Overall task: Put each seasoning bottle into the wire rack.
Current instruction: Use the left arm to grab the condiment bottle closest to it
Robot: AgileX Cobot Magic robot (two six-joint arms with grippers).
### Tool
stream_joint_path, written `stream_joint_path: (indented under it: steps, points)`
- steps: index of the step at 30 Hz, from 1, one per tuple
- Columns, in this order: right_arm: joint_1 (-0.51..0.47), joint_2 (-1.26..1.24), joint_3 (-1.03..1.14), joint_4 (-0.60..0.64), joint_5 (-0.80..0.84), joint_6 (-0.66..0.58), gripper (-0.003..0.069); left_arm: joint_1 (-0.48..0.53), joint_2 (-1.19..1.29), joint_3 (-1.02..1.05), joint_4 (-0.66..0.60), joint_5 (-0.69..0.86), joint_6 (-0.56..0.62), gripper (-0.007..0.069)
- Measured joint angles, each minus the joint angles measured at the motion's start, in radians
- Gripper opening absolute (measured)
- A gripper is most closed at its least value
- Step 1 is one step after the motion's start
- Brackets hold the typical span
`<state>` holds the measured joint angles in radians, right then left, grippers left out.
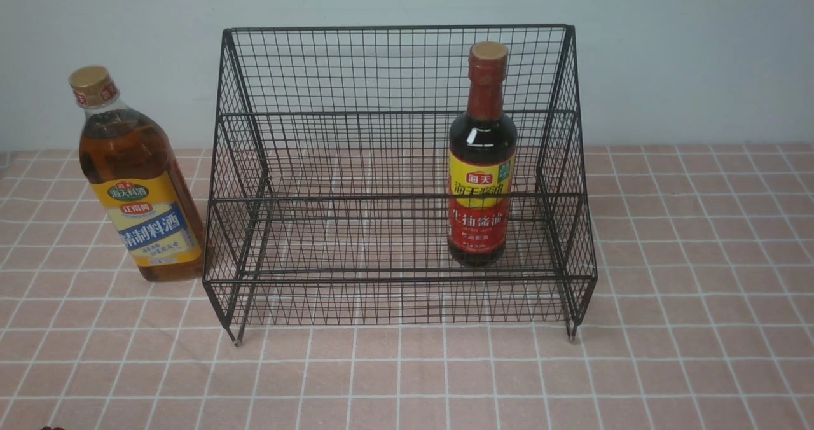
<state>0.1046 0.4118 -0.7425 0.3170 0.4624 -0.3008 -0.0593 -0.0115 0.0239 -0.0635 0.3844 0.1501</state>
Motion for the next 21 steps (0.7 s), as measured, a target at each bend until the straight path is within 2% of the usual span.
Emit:
stream_joint_path:
  steps: [5,11,14,21]
  points:
    - [-0.08,-0.159,0.348,-0.041,-0.126,-0.078,-0.0015,0.0,0.0,0.0,0.0,0.0,0.0,-0.0007]
    - [-0.126,-0.326,0.698,-0.091,-0.144,-0.11,-0.0015,0.0,0.0,0.0,0.0,0.0,0.0,-0.0007]
    - [-0.149,-0.404,0.768,-0.092,-0.123,-0.056,-0.0015,0.0,0.0,0.0,0.0,0.0,0.0,-0.0007]
    - [-0.182,-0.423,0.765,-0.109,-0.084,0.083,-0.0015,0.004,0.0,0.0,0.0,0.0,0.0,-0.0007]
